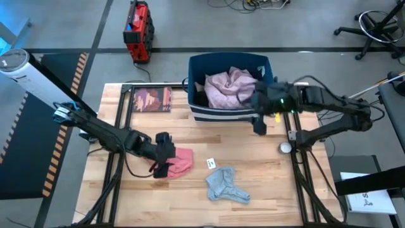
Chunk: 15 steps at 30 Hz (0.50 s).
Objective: Sort clothes
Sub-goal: Put the pink underwear into the blue laundry bin
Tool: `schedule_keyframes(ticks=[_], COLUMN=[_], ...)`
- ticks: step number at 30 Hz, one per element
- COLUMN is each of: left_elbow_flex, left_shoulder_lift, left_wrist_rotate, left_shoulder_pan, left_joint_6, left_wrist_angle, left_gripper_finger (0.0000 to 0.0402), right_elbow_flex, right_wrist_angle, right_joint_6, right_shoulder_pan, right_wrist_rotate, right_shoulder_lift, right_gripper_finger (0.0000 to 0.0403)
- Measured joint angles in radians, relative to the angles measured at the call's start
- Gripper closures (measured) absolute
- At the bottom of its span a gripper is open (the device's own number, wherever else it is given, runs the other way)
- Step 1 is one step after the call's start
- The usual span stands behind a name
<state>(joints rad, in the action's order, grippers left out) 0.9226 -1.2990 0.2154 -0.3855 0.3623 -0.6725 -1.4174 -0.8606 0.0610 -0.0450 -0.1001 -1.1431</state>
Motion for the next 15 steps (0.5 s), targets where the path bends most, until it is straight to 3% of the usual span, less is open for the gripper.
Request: schedule_keyframes(ticks=[8, 15], left_elbow_flex=[-0.001, -0.015], left_shoulder_lift=[-0.111, -0.177], left_wrist_rotate=[-0.011, -0.014], left_shoulder_pan=[-0.042, -0.034], left_joint_6=[0.051, 0.051], left_wrist_angle=[-0.055, -0.100], left_gripper_finger=[0.0147, 0.0167], right_elbow_flex=[0.173, 0.333], right_wrist_angle=[0.129, 0.306], right_joint_6=[-0.128, -0.198], right_shoulder_pan=[0.204, 0.342], right_wrist_rotate=[-0.007, -0.007], right_shoulder_lift=[0.054, 0.053], right_gripper_finger=[0.0107, 0.0122])
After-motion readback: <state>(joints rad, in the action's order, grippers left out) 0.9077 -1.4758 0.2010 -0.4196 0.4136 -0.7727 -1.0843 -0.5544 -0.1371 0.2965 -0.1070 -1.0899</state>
